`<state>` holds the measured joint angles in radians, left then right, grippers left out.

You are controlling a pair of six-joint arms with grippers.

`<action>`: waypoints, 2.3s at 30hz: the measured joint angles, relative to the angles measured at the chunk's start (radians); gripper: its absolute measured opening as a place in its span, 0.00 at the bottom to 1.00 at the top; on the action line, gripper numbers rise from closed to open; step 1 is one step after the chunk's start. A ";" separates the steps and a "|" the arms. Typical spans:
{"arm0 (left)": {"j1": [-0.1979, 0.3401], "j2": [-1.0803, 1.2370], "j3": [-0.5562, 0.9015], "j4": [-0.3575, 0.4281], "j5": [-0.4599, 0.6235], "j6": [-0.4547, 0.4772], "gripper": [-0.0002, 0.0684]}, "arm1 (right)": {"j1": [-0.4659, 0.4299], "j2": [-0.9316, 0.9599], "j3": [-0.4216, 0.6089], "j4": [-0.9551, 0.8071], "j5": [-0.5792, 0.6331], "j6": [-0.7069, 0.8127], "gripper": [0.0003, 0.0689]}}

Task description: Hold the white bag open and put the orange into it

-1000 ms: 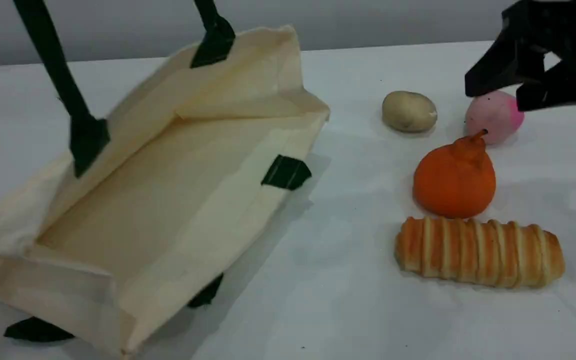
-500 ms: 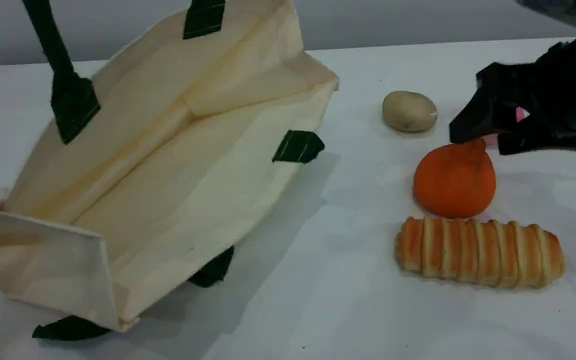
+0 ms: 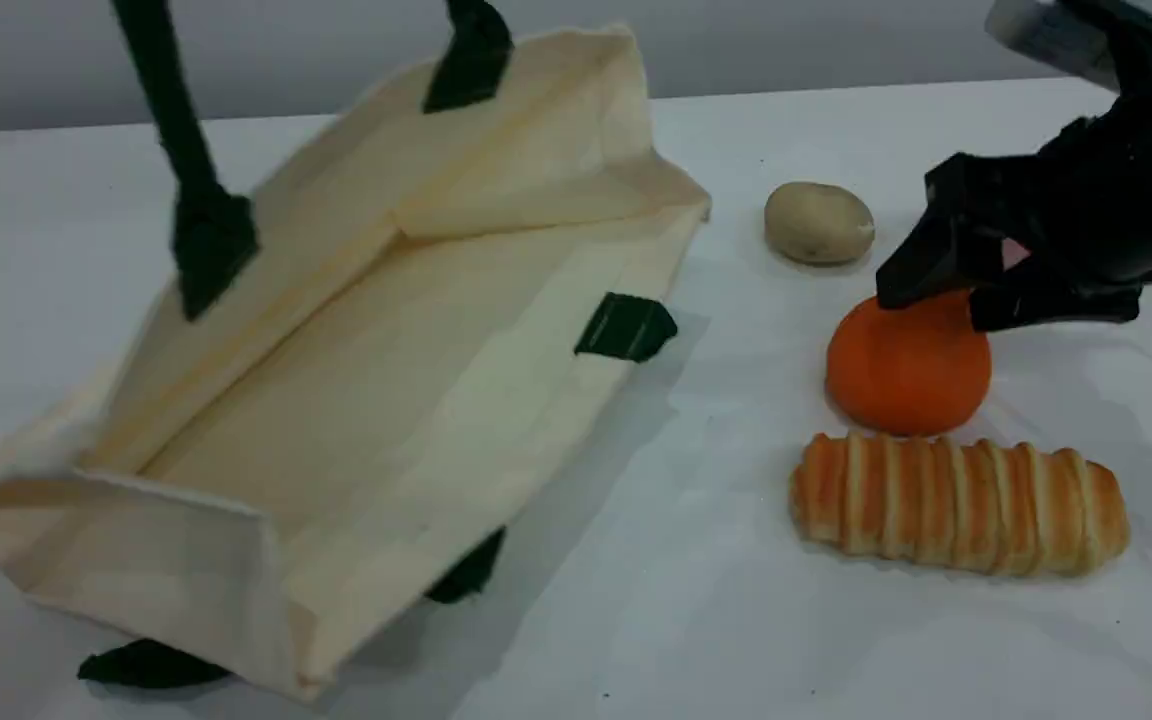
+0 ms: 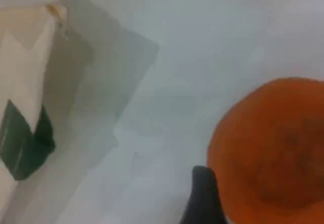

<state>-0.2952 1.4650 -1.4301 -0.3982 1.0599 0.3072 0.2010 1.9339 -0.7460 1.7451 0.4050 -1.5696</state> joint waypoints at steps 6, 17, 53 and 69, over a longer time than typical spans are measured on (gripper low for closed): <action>0.000 0.002 -0.001 -0.003 -0.011 0.000 0.11 | 0.000 0.046 -0.031 -0.001 -0.003 0.000 0.74; -0.005 0.001 -0.020 -0.081 0.023 0.046 0.11 | 0.000 0.055 -0.049 0.000 -0.013 0.000 0.51; -0.018 -0.003 -0.089 0.006 0.111 0.053 0.11 | -0.001 -0.407 0.040 -0.375 0.134 0.317 0.04; -0.018 -0.002 -0.089 -0.048 0.093 0.077 0.11 | 0.108 -0.453 0.040 -0.318 0.337 0.320 0.04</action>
<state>-0.3133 1.4629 -1.5192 -0.4461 1.1530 0.3840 0.3095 1.4814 -0.7056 1.4272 0.7416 -1.2495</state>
